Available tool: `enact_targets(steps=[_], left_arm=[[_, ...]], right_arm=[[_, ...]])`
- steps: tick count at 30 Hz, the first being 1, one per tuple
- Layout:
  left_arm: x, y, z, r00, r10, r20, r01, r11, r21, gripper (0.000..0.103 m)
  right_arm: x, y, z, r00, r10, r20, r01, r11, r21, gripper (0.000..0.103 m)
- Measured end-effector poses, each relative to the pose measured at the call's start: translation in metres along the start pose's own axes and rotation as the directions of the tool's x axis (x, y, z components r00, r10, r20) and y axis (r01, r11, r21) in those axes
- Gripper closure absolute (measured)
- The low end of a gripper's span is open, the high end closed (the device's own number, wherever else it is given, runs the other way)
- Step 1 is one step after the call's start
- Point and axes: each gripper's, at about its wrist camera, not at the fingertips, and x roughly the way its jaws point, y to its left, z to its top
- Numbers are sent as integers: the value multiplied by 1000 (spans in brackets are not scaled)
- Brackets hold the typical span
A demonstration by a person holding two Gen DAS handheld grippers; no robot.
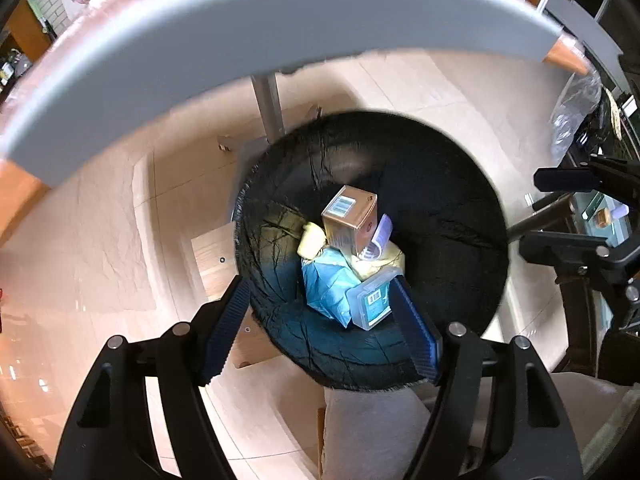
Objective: Collect trash
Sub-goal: 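Open the left tool while the right tool opens, dropping cup and box into bin, then move both tools back over the table toward the lavender roller and paper ball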
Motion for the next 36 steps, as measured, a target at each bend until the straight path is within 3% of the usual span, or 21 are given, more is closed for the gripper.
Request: enact_targets(steps=[3, 6, 8, 10, 11, 13, 14, 16, 18, 23, 31, 36], left_arm=[[-36, 1, 0, 997, -33, 74, 34, 999, -14, 30], [-81, 3, 7, 982, -49, 185, 56, 998, -36, 16], [-111, 7, 15, 960, -34, 278, 51, 997, -53, 9], [-140, 11, 28, 924, -10, 383, 40, 997, -70, 4], [-150, 15, 36, 906, 2, 424, 35, 996, -79, 2], [-159, 20, 52, 888, 19, 460, 31, 994, -100, 2], [-160, 25, 65, 884, 14, 466, 44, 993, -112, 2], [-155, 33, 86, 895, -2, 447, 68, 989, -131, 2], [-145, 35, 106, 902, 4, 432, 61, 989, -137, 2], [-120, 35, 141, 910, 34, 413, 19, 992, -125, 2], [-75, 50, 194, 952, 49, 302, 18, 976, -215, 2], [-51, 59, 217, 963, 57, 263, 9, 970, -243, 2]], right_arm=[[-45, 8, -1, 993, -23, 114, 28, 999, -38, 19], [-91, 13, 5, 964, -57, 259, 74, 996, -56, 10], [-122, 10, 14, 929, -61, 364, 78, 996, -32, 4], [-151, 1, 26, 876, -47, 480, 41, 999, 24, 4], [-159, -4, 33, 854, -38, 518, 15, 999, 49, 4], [-170, -16, 47, 825, -47, 563, -10, 995, 98, 4], [-171, -24, 60, 830, -97, 549, 22, 990, 142, 4], [-166, -31, 76, 844, -160, 512, 78, 981, 178, 4], [-162, -39, 92, 843, -196, 501, 116, 975, 188, 4], [-139, -54, 122, 857, -224, 464, 148, 970, 193, 4], [-94, -81, 173, 883, -265, 388, 192, 957, 218, 4], [-69, -103, 199, 892, -289, 348, 206, 944, 256, 4]])
